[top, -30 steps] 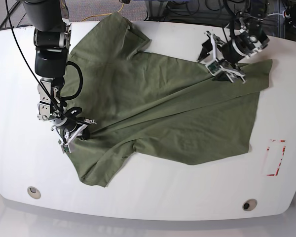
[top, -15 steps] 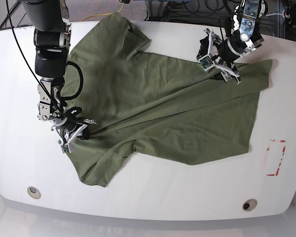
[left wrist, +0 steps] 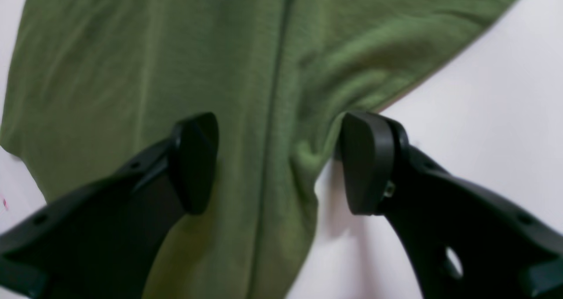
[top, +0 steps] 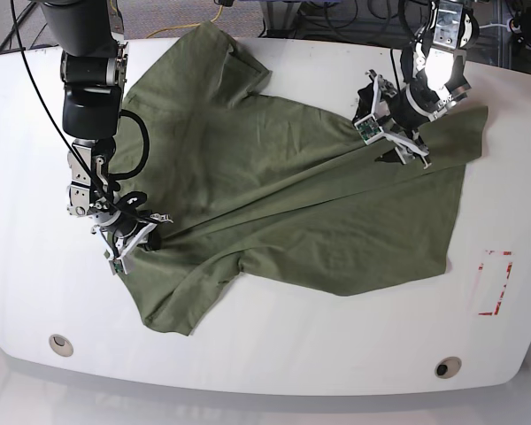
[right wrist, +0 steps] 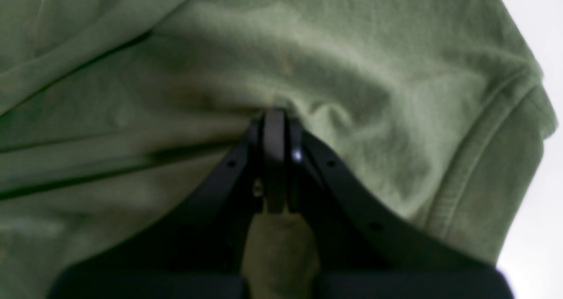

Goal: Layout the t-shirt on the table in an organized manner, then fold the t-shirt properly

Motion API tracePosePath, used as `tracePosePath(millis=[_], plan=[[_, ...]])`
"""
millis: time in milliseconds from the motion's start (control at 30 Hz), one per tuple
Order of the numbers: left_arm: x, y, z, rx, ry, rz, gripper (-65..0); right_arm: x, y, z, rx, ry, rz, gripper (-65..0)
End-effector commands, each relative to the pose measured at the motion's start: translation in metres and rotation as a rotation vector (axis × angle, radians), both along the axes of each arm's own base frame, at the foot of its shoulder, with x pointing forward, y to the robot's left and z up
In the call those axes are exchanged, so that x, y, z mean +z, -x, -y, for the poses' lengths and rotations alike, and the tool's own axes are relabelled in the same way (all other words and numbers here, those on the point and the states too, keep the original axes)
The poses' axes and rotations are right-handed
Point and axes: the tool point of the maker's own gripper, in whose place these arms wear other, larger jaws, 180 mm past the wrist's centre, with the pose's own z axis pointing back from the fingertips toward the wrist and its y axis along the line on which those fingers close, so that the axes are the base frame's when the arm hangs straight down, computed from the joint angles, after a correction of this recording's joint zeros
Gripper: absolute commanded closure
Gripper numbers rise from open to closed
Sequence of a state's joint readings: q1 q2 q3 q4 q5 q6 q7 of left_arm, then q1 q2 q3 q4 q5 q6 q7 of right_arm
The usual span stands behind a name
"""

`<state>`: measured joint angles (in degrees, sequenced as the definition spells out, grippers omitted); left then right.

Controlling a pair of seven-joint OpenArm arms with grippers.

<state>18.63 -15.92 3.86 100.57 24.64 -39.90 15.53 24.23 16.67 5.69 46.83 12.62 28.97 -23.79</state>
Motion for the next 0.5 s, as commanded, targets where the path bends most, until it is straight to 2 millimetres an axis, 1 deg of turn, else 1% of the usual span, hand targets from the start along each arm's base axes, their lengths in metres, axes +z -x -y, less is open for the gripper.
tracePosePath(millis=[0,67,133,167,200,233,300,333,367,467], plan=[[-0.0063,0.002,-0.0162,0.008,-0.093,-0.018,-38.1,0.0083,-0.0066,0.0084,-0.006,0.026,0.008,-0.6],[-0.0063,0.002,-0.0164,0.008,-0.094,-0.018,-33.5,0.0089,-0.0073,0.0084,-0.006,0.026,0.009,-0.6],[-0.0065,0.0021,-0.0166,0.009,-0.095,-0.019,-26.4,0.0089,-0.0073,0.0084,-0.006,0.026,0.009,-0.6],[-0.0065,0.0021,-0.0166,0.009,-0.095,-0.019,-22.5,0.0089,-0.0073,0.0084,-0.006,0.026,0.009,-0.6],[-0.0065,0.0021,-0.0166,0.009,-0.095,-0.019,-17.2,0.0089,-0.0073,0.0084,-0.006,0.026,0.009,-0.6],[-0.0065,0.0021,-0.0166,0.009,-0.095,-0.019,-14.3,0.0089,-0.0073,0.0084,-0.006,0.026,0.009,-0.6],[-0.0069,0.0028,-0.0169,0.009,-0.097,-0.021,-4.3,0.0089,-0.0073,0.0084,-0.006,0.026,0.009,-0.6],[-0.0073,0.0035,-0.0169,0.009,-0.097,-0.023,-1.0,0.0089,-0.0073,0.0084,-0.006,0.026,0.009,-0.6],[-0.0077,0.0041,-0.0164,0.01,-0.095,-0.024,0.0,0.0089,-0.0073,0.0084,-0.006,0.026,0.009,-0.6],[-0.0098,0.008,-0.0164,0.009,-0.095,-0.034,-0.7,0.0096,-0.0079,0.0084,-0.006,0.026,0.011,-0.6]])
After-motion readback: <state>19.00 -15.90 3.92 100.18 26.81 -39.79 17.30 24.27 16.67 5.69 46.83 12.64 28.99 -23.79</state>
